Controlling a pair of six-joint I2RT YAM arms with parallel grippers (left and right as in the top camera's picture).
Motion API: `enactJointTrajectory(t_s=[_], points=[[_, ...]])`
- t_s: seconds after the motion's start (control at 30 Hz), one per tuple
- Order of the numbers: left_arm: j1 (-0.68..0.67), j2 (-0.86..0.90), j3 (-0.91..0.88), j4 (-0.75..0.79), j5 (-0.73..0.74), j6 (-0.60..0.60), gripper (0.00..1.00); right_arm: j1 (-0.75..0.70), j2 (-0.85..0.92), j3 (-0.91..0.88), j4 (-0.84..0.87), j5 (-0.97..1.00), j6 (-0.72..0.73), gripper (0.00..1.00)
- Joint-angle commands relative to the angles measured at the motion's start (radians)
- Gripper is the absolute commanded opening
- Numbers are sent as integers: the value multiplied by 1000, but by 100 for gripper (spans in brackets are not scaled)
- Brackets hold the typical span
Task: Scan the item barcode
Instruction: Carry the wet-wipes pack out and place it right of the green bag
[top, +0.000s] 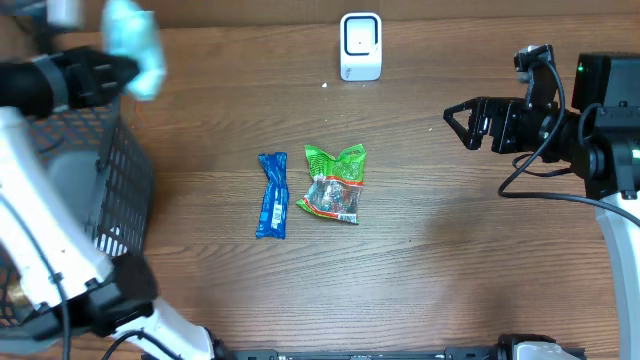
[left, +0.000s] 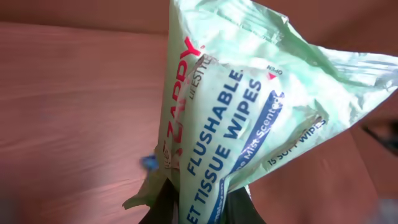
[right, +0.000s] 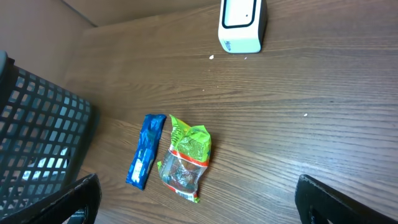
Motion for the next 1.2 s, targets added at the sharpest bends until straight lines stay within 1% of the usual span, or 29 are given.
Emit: enactJointTrajectory(t_s=[0.0,0.03,0.07,0.13,0.27,0.4,0.47,0.57,0.63,0.8,0.87,0.9,0.93,0.97,1.03,1.1,1.17], points=[[-193,2,-29,-2,-2,43,4,-2,3,27,4,1,0,100],[-250,11,-43,2,-27,35,4,-2,3,27,4,2,0,100],[-315,23,-64,16,-63,3,4,-2,3,26,4,2,0,100],[-428,47,-111,64,-135,-97,4,-2,3,27,5,2,0,100],[-616,107,-220,207,-227,-281,4,-2,6,27,5,2,0,100],[-759,192,-307,383,-246,-467,4,-24,6,28,11,24,0,100],[-824,245,-330,463,-246,-554,4,-57,6,28,26,28,29,100],[-911,328,-333,535,-247,-604,4,-119,6,28,51,31,80,100],[-965,383,-333,560,-264,-617,4,-167,6,28,54,31,98,100],[-1035,468,-333,531,-383,-672,4,-251,6,28,30,32,98,100],[-1051,481,-334,530,-405,-674,4,-273,6,28,20,32,98,100],[-1057,488,-335,533,-404,-674,17,-282,6,28,18,32,98,100],[-1062,489,-335,534,-403,-674,34,-288,6,28,16,31,98,100],[-1067,491,-335,533,-404,-674,44,-292,6,28,16,31,98,100],[-1069,491,-335,532,-404,-673,51,-292,6,28,14,31,98,100],[-1067,489,-334,531,-402,-673,54,-292,6,28,11,31,98,100],[-1055,484,-326,523,-367,-669,54,-292,6,28,8,31,98,100]])
